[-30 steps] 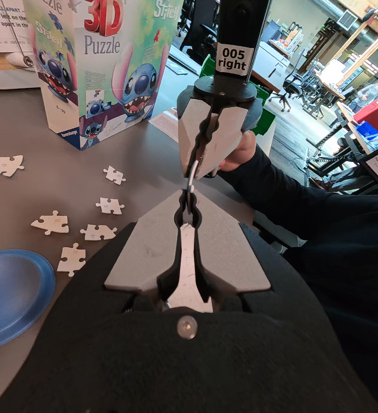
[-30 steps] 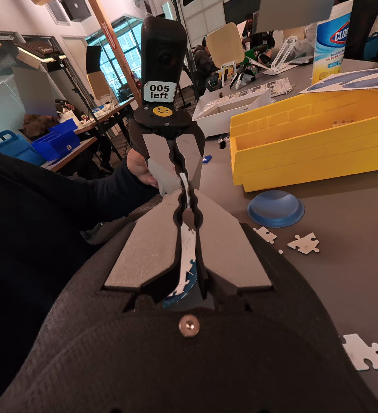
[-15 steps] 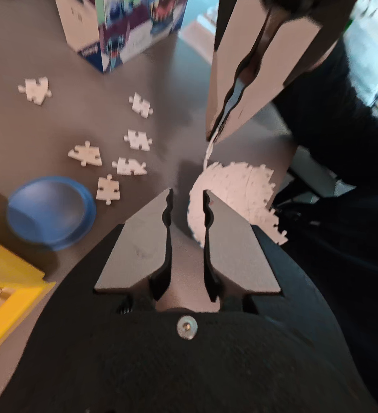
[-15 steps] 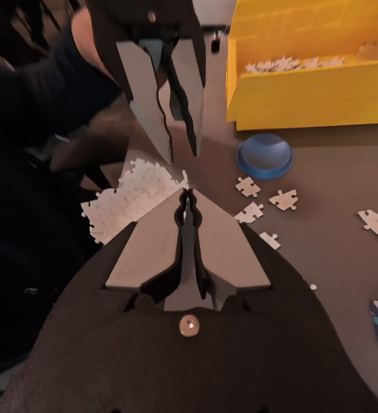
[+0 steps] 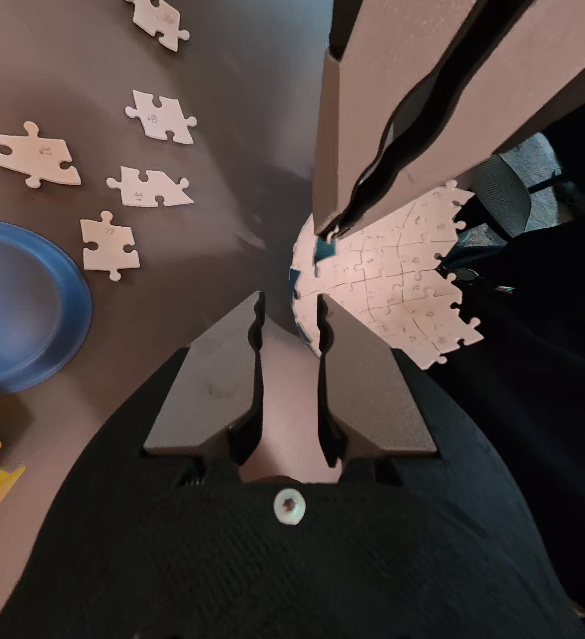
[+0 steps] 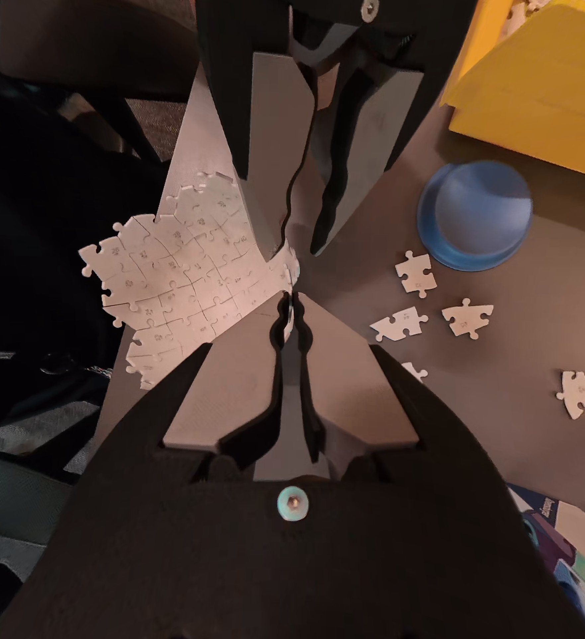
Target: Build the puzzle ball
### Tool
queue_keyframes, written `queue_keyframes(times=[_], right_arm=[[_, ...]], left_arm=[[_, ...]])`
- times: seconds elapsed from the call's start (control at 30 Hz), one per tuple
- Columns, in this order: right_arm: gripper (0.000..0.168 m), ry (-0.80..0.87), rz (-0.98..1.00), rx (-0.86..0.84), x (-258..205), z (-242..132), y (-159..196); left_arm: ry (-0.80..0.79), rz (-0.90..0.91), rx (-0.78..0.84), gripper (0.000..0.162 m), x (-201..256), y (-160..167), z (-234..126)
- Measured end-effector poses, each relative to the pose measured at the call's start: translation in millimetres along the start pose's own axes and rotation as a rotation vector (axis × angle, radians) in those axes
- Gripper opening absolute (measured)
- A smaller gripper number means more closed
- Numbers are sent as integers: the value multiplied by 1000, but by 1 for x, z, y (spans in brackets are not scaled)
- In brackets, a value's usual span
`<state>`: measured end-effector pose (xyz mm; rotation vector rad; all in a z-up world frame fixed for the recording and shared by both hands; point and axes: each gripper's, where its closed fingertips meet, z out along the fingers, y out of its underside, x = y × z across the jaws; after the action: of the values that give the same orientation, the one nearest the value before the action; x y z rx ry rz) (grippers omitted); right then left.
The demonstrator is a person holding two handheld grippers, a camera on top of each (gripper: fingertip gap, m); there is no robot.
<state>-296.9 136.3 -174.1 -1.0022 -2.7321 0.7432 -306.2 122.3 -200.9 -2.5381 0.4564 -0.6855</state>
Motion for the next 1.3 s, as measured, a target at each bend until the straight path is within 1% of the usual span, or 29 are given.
queue_keyframes(times=[0.17,0.4,0.93,1.1,1.3], right_arm=[[0,19,-45,-56,1,7,5],[0,42,-77,-152,4,16,11],[0,76,-40,-200,11,18,14],[0,65,-9,-211,13,20,17],[0,48,-1,-206,13,21,17]], left_arm=[[9,9,-5,24,-2,0,9],[24,16,-5,18,-1,1,13],[29,34,-23,14,-3,-3,16],[16,23,-31,12,-6,-3,15],[43,4,-52,11,-6,-3,15]])
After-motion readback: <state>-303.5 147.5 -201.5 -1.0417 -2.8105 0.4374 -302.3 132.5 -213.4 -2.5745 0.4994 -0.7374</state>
